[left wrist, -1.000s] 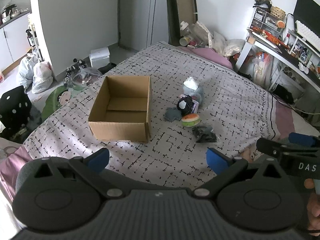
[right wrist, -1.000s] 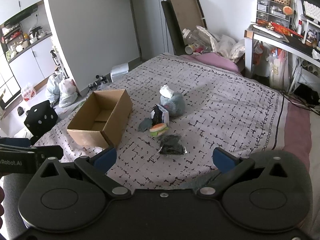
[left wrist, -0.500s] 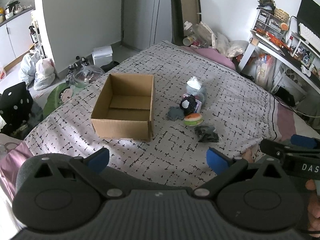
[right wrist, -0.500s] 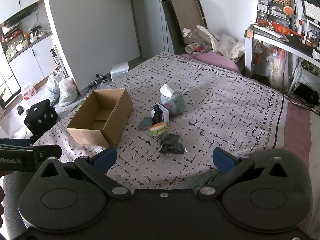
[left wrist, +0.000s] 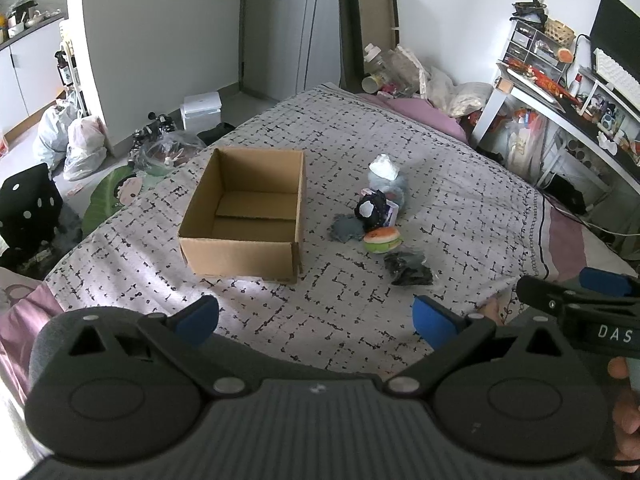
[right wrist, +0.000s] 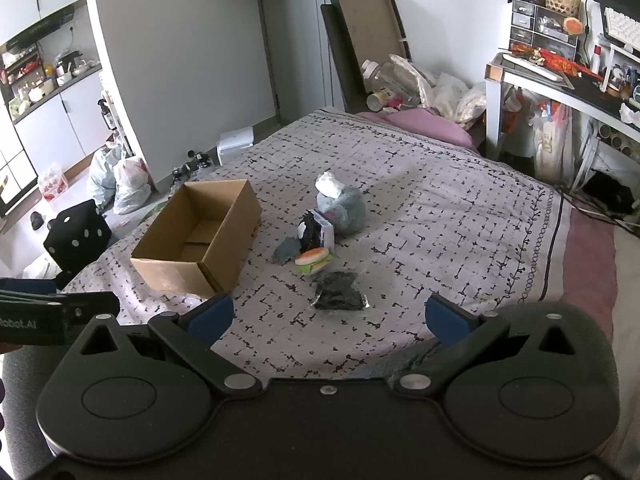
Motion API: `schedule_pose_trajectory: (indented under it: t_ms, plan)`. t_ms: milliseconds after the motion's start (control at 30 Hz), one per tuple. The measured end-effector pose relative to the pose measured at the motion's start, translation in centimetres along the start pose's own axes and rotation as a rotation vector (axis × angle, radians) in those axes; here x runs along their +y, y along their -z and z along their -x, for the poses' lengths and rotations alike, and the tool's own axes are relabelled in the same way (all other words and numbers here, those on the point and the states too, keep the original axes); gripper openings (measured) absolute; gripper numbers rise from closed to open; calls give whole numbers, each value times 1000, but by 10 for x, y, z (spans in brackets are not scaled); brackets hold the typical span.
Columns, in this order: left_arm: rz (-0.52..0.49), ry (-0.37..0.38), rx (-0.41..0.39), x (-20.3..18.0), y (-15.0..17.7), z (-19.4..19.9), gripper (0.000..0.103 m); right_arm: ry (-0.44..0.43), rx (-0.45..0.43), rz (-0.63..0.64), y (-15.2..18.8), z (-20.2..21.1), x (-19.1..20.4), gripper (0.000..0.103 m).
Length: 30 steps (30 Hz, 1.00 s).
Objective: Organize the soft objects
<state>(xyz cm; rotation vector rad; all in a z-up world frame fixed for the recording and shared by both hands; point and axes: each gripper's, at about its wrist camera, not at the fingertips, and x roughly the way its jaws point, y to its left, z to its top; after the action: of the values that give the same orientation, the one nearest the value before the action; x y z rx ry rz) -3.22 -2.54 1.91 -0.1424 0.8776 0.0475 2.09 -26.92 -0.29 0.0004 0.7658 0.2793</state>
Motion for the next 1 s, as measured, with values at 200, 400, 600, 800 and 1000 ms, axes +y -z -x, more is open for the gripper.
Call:
schedule_pose_trajectory:
  t_ms: [200, 400, 600, 800, 1000]
  plan:
    - [4, 3, 1, 0, 1, 0, 102, 2, 1, 0, 1, 0, 0, 103]
    - [3, -3, 3, 1, 0, 0, 102, 1, 3, -11, 2, -2, -2, 103]
    - [7, -5, 2, 2, -3, -2, 102, 4, 6, -31, 1, -7, -11, 103]
    - [14, 13, 16, 0, -10, -13, 102, 3, 5, -36, -4, -13, -17, 103]
    - [48, 26, 33, -1, -19, -29, 102, -25, 12, -63, -11, -23, -26, 103]
